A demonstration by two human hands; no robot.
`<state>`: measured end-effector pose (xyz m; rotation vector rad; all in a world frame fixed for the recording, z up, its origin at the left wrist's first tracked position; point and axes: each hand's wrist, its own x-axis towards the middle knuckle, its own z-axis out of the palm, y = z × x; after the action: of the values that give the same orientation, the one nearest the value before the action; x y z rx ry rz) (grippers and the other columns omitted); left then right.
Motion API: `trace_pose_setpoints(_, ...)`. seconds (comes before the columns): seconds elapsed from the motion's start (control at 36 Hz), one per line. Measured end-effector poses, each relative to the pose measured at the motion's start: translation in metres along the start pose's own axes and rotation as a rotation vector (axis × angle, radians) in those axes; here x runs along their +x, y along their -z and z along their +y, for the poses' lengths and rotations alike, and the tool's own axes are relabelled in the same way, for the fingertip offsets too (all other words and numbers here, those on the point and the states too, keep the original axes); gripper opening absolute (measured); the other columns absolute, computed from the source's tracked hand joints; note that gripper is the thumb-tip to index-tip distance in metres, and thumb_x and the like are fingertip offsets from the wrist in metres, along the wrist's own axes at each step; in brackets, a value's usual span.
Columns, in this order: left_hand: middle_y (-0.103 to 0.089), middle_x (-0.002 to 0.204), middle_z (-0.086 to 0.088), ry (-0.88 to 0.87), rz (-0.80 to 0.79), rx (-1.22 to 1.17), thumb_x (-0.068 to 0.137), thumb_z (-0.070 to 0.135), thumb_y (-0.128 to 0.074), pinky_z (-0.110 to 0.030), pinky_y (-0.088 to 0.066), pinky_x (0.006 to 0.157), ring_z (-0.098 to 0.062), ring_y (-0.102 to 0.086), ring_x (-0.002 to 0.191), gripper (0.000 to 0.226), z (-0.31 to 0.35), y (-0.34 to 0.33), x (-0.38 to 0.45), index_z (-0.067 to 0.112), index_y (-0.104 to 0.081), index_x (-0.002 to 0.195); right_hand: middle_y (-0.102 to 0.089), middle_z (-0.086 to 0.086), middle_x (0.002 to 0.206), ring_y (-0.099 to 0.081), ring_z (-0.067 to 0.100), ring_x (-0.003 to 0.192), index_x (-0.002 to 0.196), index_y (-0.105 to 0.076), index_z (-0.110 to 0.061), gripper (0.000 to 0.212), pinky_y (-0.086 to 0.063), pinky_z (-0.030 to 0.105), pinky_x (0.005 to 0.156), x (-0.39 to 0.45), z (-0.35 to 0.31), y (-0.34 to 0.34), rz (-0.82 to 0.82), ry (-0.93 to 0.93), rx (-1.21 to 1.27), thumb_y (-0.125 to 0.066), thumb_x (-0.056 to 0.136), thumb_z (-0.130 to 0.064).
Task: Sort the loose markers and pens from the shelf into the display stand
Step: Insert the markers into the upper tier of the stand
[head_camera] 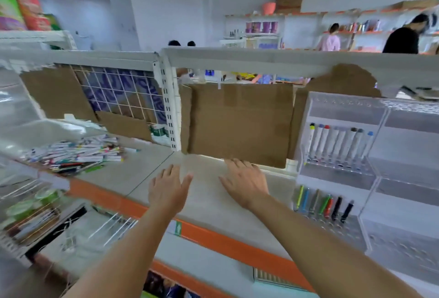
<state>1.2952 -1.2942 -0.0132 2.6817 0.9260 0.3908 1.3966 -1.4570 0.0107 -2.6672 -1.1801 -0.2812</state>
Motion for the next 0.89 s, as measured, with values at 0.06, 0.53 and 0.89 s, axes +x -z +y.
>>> trace_pose_setpoints(0.06, -0.031, 0.153, -0.004, 0.050, 0.012, 0.011, 0.098, 0.052, -0.026, -0.039, -0.023, 0.113, -0.023, -0.027, 0.140, 0.059, -0.028, 0.009, -0.004, 0.018, -0.030, 0.146, -0.031, 0.003, 0.152, -0.031, 0.022, 0.137, 0.146, -0.027, -0.018, 0.057, -0.025, 0.035, 0.110, 0.010, -0.022, -0.009, -0.075, 0.018, 0.005, -0.032, 0.098, -0.048)
trace_pose_setpoints(0.53, -0.025, 0.155, 0.002, 0.271, 0.000, 0.185, 0.097, 0.058, -0.017, -0.041, -0.024, 0.113, -0.020, -0.025, 0.141, 0.063, -0.276, 0.095, -0.025, 0.022, -0.024, 0.149, -0.029, 0.003, 0.153, -0.031, 0.022, 0.137, 0.149, -0.020, -0.018, 0.061, -0.023, 0.036, 0.111, 0.097, -0.278, -0.063, -0.207, 0.255, 0.084, -0.026, 0.099, -0.052)
trace_pose_setpoints(0.89, -0.012, 0.159, -0.001, 0.348, -0.109, 0.114, 0.097, 0.058, -0.016, -0.044, -0.007, 0.118, -0.021, -0.008, 0.147, 0.065, -0.373, 0.094, 0.012, 0.023, -0.013, 0.152, -0.044, 0.005, 0.143, -0.041, 0.023, 0.130, 0.141, -0.033, -0.018, 0.049, -0.034, 0.035, 0.101, 0.175, -0.354, -0.121, -0.270, 0.180, 0.017, -0.027, 0.101, -0.046)
